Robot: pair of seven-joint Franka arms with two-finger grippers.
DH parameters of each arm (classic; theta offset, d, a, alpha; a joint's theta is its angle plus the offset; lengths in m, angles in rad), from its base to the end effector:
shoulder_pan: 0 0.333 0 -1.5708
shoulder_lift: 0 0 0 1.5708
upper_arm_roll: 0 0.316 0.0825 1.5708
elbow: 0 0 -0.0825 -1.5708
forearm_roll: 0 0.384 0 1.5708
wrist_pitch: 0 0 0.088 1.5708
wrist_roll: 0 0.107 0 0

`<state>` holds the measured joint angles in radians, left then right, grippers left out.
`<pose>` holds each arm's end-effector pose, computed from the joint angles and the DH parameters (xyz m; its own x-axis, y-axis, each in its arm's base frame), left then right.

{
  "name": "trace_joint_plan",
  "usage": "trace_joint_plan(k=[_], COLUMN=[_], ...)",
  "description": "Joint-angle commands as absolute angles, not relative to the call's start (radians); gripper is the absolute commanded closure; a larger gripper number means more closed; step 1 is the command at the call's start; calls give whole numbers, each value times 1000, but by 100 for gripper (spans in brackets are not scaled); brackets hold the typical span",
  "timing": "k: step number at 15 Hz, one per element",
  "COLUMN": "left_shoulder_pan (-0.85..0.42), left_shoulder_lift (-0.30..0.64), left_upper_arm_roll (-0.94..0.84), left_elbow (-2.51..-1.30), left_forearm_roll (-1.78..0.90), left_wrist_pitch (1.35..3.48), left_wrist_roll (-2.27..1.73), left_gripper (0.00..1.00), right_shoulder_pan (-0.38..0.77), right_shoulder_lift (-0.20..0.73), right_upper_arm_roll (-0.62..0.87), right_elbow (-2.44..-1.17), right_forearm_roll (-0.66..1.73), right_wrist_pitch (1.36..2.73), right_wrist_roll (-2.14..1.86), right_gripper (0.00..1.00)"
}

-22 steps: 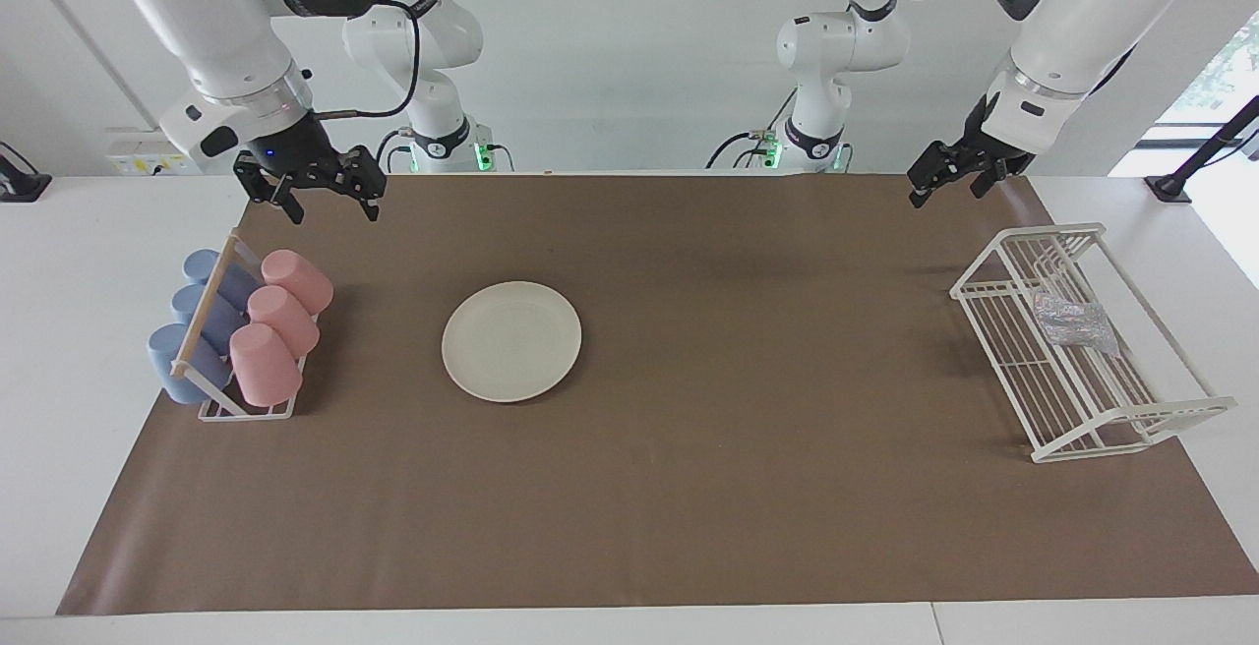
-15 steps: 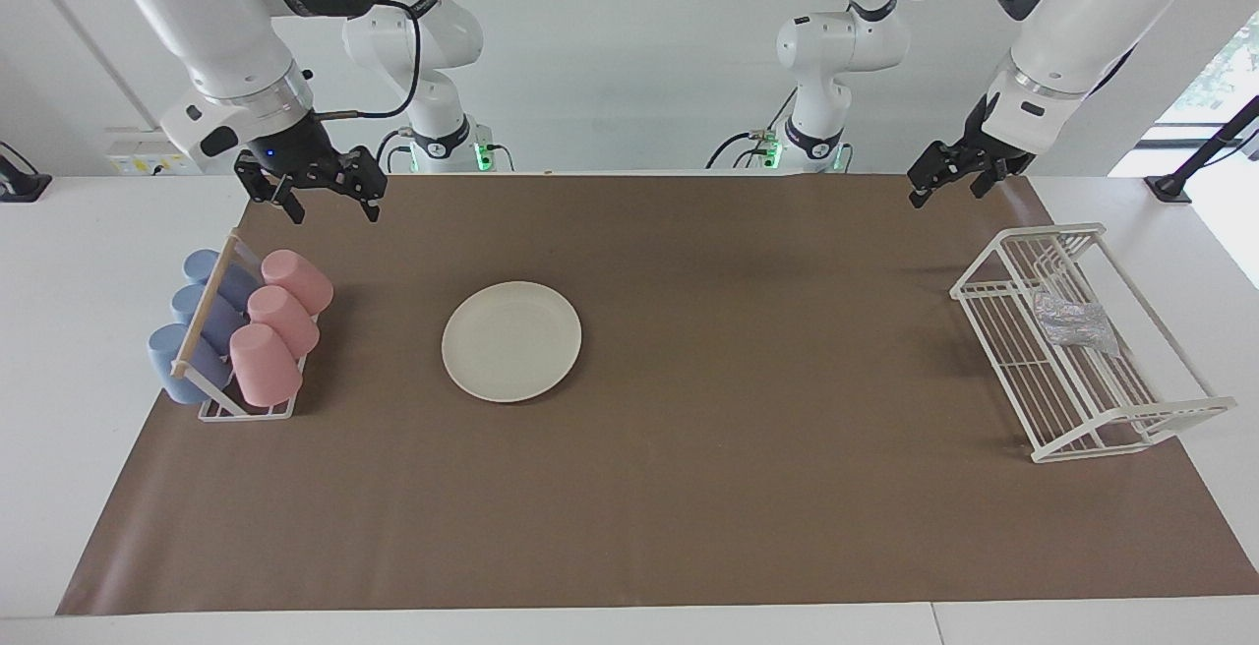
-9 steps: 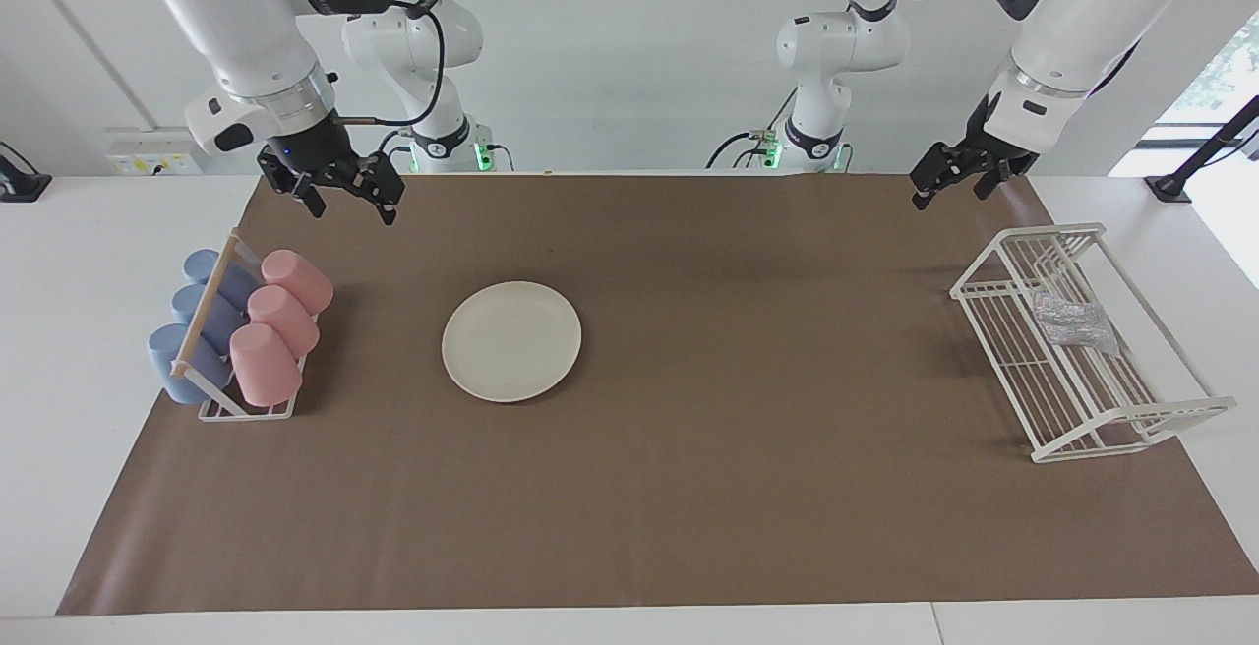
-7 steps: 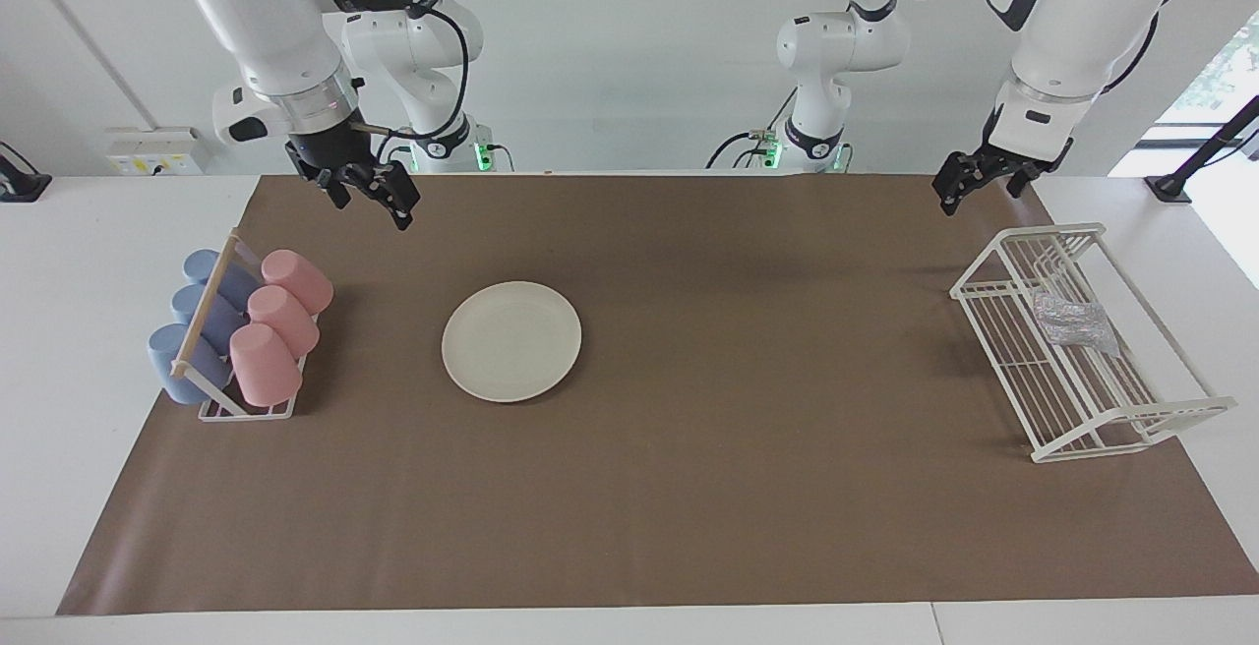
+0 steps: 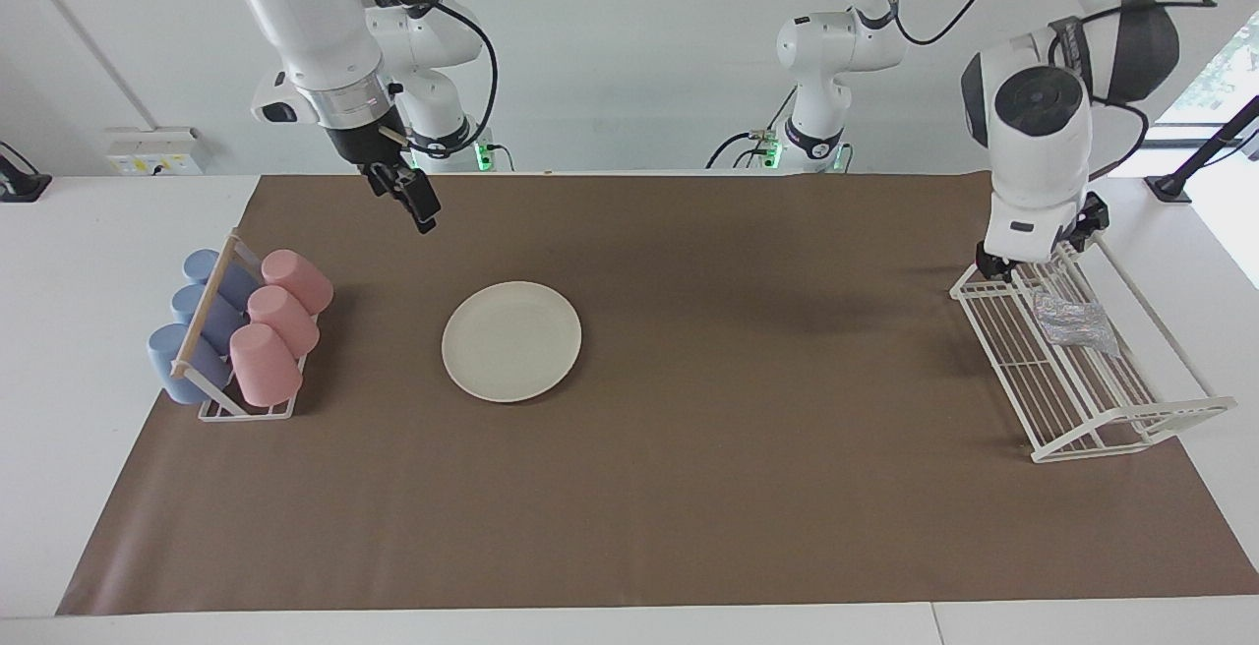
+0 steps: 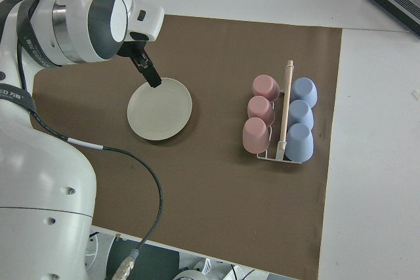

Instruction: Wipe plate with sponge

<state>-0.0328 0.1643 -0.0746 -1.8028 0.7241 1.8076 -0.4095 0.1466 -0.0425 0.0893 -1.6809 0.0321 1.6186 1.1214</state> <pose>0.5997 -0.0070 0.4584 0.9976 0.0506 0.0464 0.0685 -0.7685 -0.6362 0.5276 0.1312 0.5998 0.6309 -0.7751 -0.0341 -0.7754 -0.6314 0.0057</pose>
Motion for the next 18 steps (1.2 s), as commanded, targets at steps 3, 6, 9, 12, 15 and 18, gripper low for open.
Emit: trace_joint_plan(k=[3, 6, 9, 12, 15, 18], left_shoulder_pan=[-37, -35, -35, -32, -29, -35], left_shoulder_lift=[218, 218, 218, 218, 218, 219], left_upper_arm_roll=[-75, -75, -75, -75, -75, -75], left_elbow=[-1832, -1833, -1845, -1847, -1853, -1842], left_forearm_roll=[824, 883, 885, 884, 884, 882], left_wrist_pitch=[1867, 1870, 1870, 1884, 1896, 1890], left_wrist_roll=[-546, -546, -546, -552, -555, -554], left_gripper=[0, 0, 28, 80, 100, 100], right_shoulder_pan=[143, 144, 144, 143, 134, 143], right_shoulder_lift=[-63, -72, -86, -98, -94, -97], right_upper_arm_roll=[214, 245, 284, 288, 287, 287], right_elbow=[-1677, -1680, -1693, -1721, -1715, -1720], right_forearm_roll=[34, 34, 35, 37, 63, 106], right_wrist_pitch=[1562, 1545, 1543, 1554, 1557, 1575], right_wrist_roll=[1490, 1568, 1640, 1666, 1687, 1749], right_gripper=[0, 0, 0, 0, 0, 0])
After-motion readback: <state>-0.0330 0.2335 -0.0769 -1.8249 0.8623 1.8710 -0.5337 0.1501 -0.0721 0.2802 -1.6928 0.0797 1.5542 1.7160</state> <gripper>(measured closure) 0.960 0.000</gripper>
